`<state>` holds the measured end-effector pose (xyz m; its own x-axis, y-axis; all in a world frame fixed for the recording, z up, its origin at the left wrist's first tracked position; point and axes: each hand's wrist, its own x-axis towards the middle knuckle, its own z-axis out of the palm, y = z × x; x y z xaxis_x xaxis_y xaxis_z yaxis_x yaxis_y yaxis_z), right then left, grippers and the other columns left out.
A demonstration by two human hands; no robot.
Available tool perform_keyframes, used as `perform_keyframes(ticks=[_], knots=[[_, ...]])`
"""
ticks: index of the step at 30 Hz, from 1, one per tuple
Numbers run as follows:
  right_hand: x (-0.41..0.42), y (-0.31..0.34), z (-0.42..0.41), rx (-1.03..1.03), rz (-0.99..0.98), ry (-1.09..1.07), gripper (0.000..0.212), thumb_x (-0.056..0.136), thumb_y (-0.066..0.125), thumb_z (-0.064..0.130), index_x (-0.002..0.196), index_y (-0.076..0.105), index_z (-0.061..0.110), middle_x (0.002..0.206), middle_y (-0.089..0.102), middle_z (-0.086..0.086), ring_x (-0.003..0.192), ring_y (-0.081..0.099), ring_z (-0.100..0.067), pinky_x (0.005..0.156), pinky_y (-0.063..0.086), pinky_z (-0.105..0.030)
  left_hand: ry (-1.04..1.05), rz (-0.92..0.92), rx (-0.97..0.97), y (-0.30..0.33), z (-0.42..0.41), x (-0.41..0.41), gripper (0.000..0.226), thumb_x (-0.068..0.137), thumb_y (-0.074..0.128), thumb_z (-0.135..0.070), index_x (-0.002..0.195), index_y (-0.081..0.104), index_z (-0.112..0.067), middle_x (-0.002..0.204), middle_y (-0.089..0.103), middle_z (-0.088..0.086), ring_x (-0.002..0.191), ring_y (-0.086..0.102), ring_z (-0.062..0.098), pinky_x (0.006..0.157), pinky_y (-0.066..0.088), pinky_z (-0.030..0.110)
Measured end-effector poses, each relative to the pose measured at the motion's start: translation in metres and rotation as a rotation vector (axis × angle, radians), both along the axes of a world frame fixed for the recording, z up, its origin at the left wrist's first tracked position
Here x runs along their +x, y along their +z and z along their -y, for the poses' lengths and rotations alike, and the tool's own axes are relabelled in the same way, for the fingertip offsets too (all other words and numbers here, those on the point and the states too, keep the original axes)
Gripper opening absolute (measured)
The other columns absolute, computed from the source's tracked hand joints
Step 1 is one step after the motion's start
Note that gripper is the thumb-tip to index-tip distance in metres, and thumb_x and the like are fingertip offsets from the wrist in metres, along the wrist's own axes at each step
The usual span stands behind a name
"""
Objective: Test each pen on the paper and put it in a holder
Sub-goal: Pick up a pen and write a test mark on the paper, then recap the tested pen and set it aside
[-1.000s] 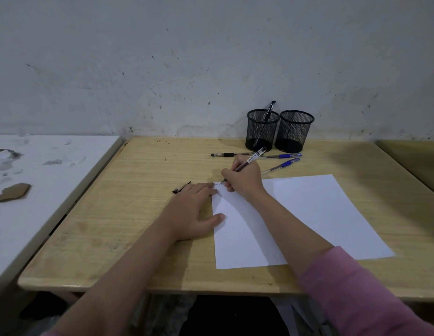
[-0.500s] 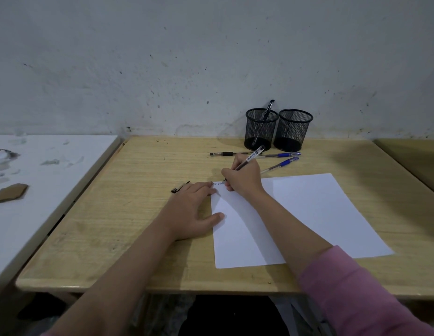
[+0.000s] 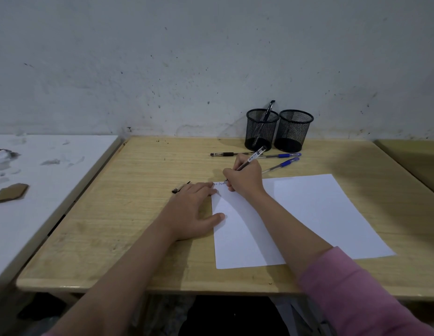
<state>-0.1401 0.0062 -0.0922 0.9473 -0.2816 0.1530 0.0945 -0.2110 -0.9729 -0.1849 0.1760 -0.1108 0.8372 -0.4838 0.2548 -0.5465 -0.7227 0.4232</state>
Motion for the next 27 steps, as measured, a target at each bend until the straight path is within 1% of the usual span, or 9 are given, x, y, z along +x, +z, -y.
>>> perform_keyframes(ticks=[7, 9, 11, 12, 16, 20, 22, 23, 27], knots=[[-0.001, 0.0, 0.002, 0.034, 0.021, -0.041, 0.03, 0.072, 0.057, -0.006, 0.059, 0.037, 0.012, 0.051, 0.042, -0.011, 0.04, 0.052, -0.021, 0.038, 0.044, -0.024, 0.005, 0.015, -0.035, 0.003, 0.0, -0.003, 0.067, 0.07, 0.052, -0.06, 0.125, 0.052, -0.021, 0.141, 0.047, -0.003, 0.129, 0.04, 0.013, 0.106, 0.034, 0.033], [-0.001, -0.001, 0.002, 0.08, 0.025, -0.057, 0.029, 0.073, 0.057, -0.005, 0.059, 0.038, 0.012, 0.053, 0.047, -0.014, 0.044, 0.053, -0.024, 0.039, 0.045, -0.024, 0.088, 0.17, -0.084, 0.004, 0.0, -0.007, 0.056, 0.073, 0.054, -0.048, 0.117, 0.058, -0.013, 0.133, 0.054, 0.005, 0.121, 0.049, 0.021, 0.1, 0.042, 0.036], [-0.002, 0.0, 0.002, 0.097, 0.029, -0.049, 0.025, 0.075, 0.057, -0.005, 0.062, 0.041, 0.01, 0.056, 0.051, -0.017, 0.05, 0.054, -0.026, 0.04, 0.048, -0.025, 0.27, 0.356, -0.103, 0.003, 0.0, -0.008, 0.045, 0.075, 0.055, -0.034, 0.11, 0.061, -0.007, 0.125, 0.059, 0.012, 0.113, 0.055, 0.027, 0.094, 0.047, 0.041], [-0.002, 0.0, 0.001, 0.093, 0.033, -0.047, 0.024, 0.076, 0.058, -0.003, 0.063, 0.042, 0.01, 0.057, 0.052, -0.016, 0.053, 0.056, -0.026, 0.041, 0.05, -0.025, 0.366, 0.389, -0.101, 0.003, 0.0, -0.008, 0.044, 0.075, 0.056, -0.028, 0.111, 0.061, -0.005, 0.123, 0.06, 0.013, 0.111, 0.055, 0.03, 0.092, 0.047, 0.043], [-0.003, 0.001, -0.002, 0.029, 0.105, -0.064, 0.033, 0.076, 0.067, 0.006, 0.058, 0.042, 0.018, 0.055, 0.052, -0.01, 0.055, 0.058, -0.027, 0.052, 0.047, -0.034, 0.573, 0.304, -0.058, 0.001, -0.002, -0.005, 0.043, 0.075, 0.057, -0.017, 0.115, 0.058, -0.001, 0.114, 0.06, 0.017, 0.102, 0.056, 0.035, 0.085, 0.048, 0.045], [-0.012, 0.009, -0.004, 0.019, 0.082, -0.026, 0.029, 0.068, 0.083, 0.019, 0.062, 0.055, 0.016, 0.06, 0.06, -0.007, 0.059, 0.058, -0.024, 0.059, 0.049, -0.034, 0.658, 0.132, -0.117, 0.005, -0.004, -0.002, 0.024, 0.079, 0.057, -0.018, 0.096, 0.068, -0.005, 0.098, 0.06, 0.013, 0.092, 0.054, 0.032, 0.076, 0.047, 0.039], [-0.021, 0.017, -0.004, 0.052, 0.086, 0.004, 0.024, 0.066, 0.085, 0.023, 0.067, 0.064, 0.011, 0.066, 0.066, -0.013, 0.063, 0.063, -0.022, 0.063, 0.052, -0.035, 0.647, 0.076, -0.182, 0.007, -0.007, -0.001, 0.021, 0.083, 0.057, -0.02, 0.095, 0.07, -0.009, 0.096, 0.062, 0.011, 0.093, 0.054, 0.03, 0.075, 0.047, 0.036], [-0.027, 0.022, -0.005, 0.062, 0.093, 0.016, 0.02, 0.069, 0.083, 0.025, 0.069, 0.068, 0.012, 0.066, 0.067, -0.012, 0.062, 0.062, -0.018, 0.06, 0.05, -0.033, 0.623, 0.05, -0.244, 0.009, -0.008, -0.002, 0.019, 0.084, 0.058, -0.019, 0.095, 0.071, -0.01, 0.096, 0.063, 0.01, 0.091, 0.055, 0.028, 0.074, 0.046, 0.033], [-0.051, 0.039, -0.004, 0.093, 0.116, 0.057, 0.016, 0.084, 0.07, 0.027, 0.069, 0.067, 0.023, 0.06, 0.062, 0.002, 0.051, 0.053, -0.001, 0.049, 0.04, -0.02, 0.441, -0.065, -0.546, 0.025, -0.005, -0.014, 0.012, 0.083, 0.064, -0.014, 0.092, 0.073, -0.013, 0.084, 0.07, -0.001, 0.076, 0.061, 0.011, 0.067, 0.043, 0.012]])
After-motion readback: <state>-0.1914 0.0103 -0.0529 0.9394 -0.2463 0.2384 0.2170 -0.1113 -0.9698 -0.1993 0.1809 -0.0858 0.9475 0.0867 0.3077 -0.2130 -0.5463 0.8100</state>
